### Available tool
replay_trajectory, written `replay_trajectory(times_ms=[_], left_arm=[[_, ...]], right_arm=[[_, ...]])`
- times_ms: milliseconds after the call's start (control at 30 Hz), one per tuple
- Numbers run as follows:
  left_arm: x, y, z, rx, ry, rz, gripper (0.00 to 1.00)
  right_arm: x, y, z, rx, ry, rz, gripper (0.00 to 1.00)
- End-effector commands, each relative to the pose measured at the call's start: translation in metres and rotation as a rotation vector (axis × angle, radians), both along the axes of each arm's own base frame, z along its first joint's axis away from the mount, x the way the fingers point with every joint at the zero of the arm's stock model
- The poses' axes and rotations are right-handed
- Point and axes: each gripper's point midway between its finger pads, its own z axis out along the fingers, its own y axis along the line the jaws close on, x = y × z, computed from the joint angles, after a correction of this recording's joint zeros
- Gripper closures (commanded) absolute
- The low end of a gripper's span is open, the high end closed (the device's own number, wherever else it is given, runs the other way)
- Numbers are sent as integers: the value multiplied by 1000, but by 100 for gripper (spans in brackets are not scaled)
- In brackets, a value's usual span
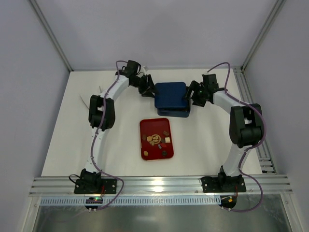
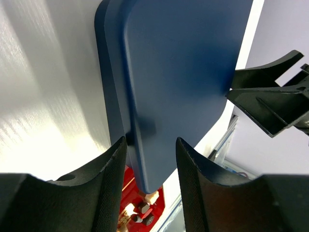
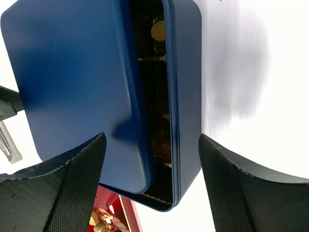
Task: Pack the chocolate
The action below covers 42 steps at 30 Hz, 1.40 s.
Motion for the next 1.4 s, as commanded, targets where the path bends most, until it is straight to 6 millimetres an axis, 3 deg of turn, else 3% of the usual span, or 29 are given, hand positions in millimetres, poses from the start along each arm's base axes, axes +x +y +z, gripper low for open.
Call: replay_trajectory(times_ms=[0,833,1367], left_arm=[[-1,-2,-1,40,-17,-26,56],[-12,-16,-11,216,-98,-104,58],[-19,-21,-4,263,-142,-136,58]], right_arm=[[14,1,17,-20,-64,9,22],[12,5,18,-35,-77,15,35],[1,8,40,-14,-130,11,39]])
